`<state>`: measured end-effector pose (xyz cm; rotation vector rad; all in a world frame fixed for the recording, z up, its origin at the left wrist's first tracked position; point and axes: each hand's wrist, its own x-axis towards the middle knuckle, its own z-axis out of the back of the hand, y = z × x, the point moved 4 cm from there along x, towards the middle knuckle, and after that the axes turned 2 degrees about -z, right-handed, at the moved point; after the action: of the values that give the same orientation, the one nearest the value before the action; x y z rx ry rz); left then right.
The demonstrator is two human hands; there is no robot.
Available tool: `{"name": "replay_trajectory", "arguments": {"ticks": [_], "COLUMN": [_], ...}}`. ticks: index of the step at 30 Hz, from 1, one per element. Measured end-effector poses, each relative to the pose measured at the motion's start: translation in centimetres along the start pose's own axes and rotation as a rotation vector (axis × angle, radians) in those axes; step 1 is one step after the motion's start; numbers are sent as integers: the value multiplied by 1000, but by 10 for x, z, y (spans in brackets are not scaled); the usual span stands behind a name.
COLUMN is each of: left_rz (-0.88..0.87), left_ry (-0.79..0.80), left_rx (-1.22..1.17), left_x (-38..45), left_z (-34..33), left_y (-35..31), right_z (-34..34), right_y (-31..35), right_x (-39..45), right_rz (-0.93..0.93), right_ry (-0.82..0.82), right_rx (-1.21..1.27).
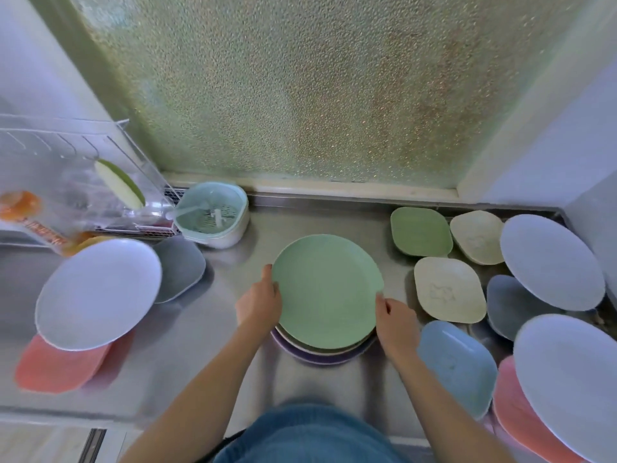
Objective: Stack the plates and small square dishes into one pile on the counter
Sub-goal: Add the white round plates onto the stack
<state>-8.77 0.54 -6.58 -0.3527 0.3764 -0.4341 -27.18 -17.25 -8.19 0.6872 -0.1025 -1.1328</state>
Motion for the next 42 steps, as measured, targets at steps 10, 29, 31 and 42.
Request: {"name": "replay_trajectory", "arguments": {"ticks": [10,29,31,42], "left_rz": [-22,159,157,379], "left_ry": [85,122,101,-530], "left_rx": [118,72,73,-268], "left_x": [-2,-20,-21,-22], "left_z": [-4,31,38,126], "left_y": [11,107,121,232], "right_z": [-8,-78,-87,-147], "right_y": [-2,68,77,216], "right_x": [-6,-32,-38,-113], "right_rz": [-128,113,107,660], "right_ry": [-33,102,94,-78], "right_rx": [-41,72,34,-108]}}
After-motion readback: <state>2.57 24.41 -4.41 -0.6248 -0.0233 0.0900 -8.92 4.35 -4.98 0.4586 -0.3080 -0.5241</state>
